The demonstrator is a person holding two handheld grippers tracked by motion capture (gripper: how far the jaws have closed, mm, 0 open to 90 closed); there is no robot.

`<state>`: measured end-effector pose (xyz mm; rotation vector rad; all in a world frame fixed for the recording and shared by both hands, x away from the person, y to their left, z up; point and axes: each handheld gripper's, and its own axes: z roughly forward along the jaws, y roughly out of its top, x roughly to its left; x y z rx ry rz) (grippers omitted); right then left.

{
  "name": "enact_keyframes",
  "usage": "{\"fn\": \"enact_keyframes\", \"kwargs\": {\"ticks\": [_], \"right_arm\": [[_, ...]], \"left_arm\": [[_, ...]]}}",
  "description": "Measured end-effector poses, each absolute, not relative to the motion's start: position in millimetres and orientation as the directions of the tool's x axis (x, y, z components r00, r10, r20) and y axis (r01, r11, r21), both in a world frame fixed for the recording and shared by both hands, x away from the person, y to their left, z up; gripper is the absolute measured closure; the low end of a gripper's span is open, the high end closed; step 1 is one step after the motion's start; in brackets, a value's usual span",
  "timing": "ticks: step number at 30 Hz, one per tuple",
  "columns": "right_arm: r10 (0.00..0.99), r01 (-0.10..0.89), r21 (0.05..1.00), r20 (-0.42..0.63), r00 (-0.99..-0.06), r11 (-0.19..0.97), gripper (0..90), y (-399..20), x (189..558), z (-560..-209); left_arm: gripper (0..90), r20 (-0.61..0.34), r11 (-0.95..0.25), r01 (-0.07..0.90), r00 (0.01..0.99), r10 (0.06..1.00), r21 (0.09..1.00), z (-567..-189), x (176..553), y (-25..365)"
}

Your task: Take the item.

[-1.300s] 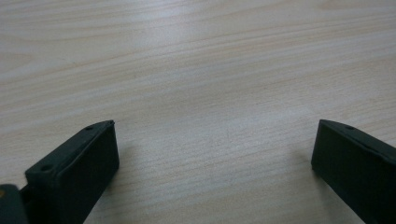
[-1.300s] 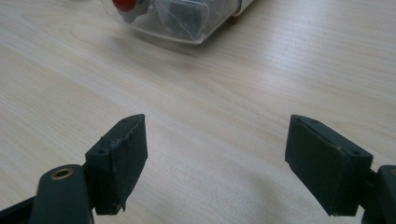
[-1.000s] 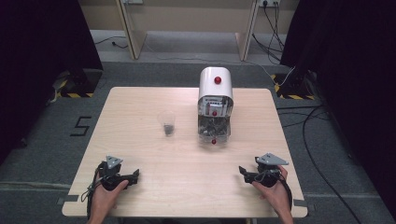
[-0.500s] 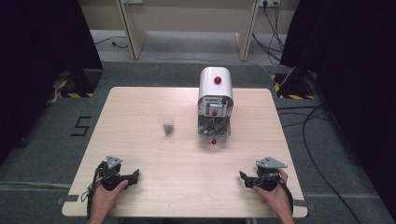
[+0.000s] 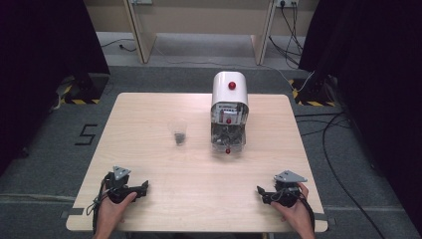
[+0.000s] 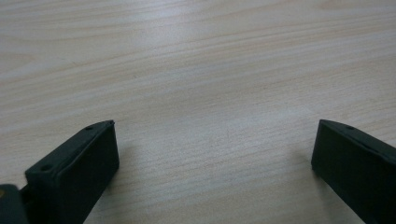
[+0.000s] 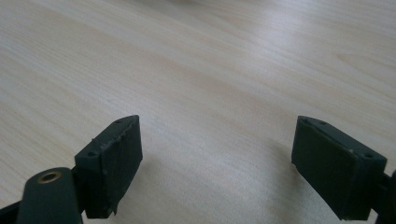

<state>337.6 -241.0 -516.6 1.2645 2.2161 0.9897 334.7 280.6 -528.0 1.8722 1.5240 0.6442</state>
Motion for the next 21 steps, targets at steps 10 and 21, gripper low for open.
{"fn": "enact_keyframes", "kwargs": {"ticks": [10, 21], "right_arm": [[0.865, 0.590, 0.728, -0.008, -0.502, 0.349, 15.6, -241.5, 334.9, -518.9], [0.862, 0.589, 0.726, -0.011, -0.507, 0.355, 14.4, -241.1, 335.1, -519.0]], "left_arm": [[0.2, -0.018, -0.131, 0.668, 0.210, 0.977, 0.732, -528.0, 334.6, 280.6], [0.2, -0.018, -0.130, 0.668, 0.210, 0.978, 0.732, -528.1, 334.6, 280.6]]}}
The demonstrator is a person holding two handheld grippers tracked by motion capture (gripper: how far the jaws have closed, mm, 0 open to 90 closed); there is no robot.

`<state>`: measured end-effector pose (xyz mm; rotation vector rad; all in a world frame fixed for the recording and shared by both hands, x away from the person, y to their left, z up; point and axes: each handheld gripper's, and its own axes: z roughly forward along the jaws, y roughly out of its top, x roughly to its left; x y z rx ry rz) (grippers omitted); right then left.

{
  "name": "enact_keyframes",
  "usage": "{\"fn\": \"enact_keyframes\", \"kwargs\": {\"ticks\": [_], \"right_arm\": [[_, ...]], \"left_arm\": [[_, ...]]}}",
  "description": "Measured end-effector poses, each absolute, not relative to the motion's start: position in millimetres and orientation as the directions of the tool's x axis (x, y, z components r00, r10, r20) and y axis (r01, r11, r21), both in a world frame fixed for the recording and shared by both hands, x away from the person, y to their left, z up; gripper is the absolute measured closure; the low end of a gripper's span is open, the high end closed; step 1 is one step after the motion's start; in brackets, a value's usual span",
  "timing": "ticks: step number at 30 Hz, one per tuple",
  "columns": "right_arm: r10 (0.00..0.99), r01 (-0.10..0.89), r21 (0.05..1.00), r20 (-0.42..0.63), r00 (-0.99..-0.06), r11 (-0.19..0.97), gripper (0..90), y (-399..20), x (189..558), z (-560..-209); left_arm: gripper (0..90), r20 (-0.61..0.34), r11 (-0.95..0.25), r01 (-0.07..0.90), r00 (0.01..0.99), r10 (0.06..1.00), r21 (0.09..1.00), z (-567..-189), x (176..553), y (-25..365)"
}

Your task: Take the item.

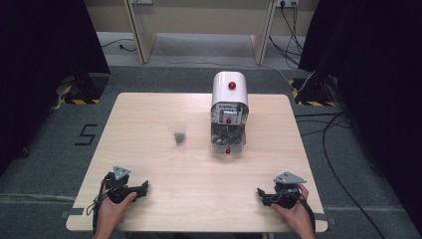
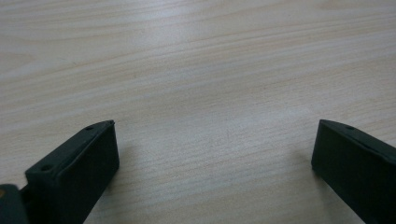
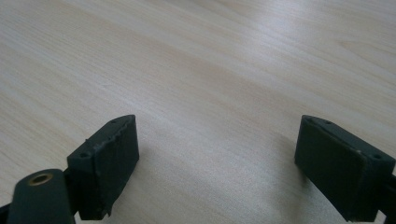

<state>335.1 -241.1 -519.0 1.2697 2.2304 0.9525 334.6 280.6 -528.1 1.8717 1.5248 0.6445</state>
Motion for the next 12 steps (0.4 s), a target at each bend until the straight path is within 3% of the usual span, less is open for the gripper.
{"fn": "enact_keyframes", "kwargs": {"ticks": [12], "right_arm": [[0.861, 0.588, 0.725, -0.011, -0.509, 0.358, 13.7, -241.0, 335.5, -519.2]], "left_arm": [[0.2, -0.017, -0.131, 0.668, 0.210, 0.977, 0.732, -528.0, 334.6, 280.6]]}}
